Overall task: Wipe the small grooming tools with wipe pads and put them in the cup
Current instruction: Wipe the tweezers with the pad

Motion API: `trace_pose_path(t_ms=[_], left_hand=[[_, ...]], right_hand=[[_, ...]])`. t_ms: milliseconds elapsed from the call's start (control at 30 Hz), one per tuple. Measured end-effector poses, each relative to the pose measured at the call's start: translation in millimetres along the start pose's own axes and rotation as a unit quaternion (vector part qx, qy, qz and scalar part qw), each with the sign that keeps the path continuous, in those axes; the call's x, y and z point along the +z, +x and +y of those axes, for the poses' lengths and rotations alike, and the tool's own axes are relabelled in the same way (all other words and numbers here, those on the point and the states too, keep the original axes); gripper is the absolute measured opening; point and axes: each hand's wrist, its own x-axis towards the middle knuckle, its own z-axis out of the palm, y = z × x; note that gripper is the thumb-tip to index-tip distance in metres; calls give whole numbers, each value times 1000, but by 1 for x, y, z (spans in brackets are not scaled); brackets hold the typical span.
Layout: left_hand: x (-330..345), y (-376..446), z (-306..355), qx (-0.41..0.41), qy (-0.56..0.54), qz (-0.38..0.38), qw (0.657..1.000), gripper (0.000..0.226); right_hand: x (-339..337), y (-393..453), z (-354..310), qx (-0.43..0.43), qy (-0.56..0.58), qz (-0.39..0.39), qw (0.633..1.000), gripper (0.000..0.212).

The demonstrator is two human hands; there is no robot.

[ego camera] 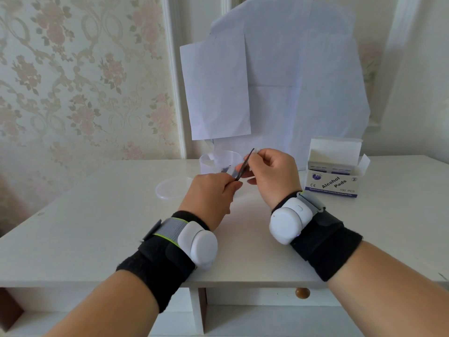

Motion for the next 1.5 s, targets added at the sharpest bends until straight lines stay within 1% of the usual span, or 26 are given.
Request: trace_pose_path(t_ms=[233,400,533,733,800,900,1033,1233,1333,1400,1500], left_hand=[[-2,1,0,-2,9,4,1000,30],[-3,2,1,-6,8,10,1000,32],[-2,0,0,25,21,42,999,28],[-1,-1,0,42,34,46,997,23],[-2,-2,1,36,16,43,998,23],[-4,-2,3,-6,-38,26,999,24],[-6,-1,4,-41,-103,32,993,29],[-6,-4,6,-24,-95,35,995,35],[-5,-3,4,-11,-79,40,996,33],[-5,-3,4,1,-94,46,995,33],[-7,-4,3,10,-152,59,987,29]], right_hand=[[-1,-1,0,36,31,-68,997,26],[1,-2,1,40,17,-80,996,25],[2,-3,0,24,28,-57,998,25],[-2,1,0,18,62,-7,998,24],[-2,1,1,20,73,-8,997,24],[-2,1,2,24,92,-23,995,27],[-1,0,4,9,90,-52,995,27],[1,-2,4,9,78,-73,994,18],[1,-3,3,-8,68,-71,995,17],[1,-5,0,-14,73,-73,995,20],[0,-6,-3,-28,88,-70,993,19]])
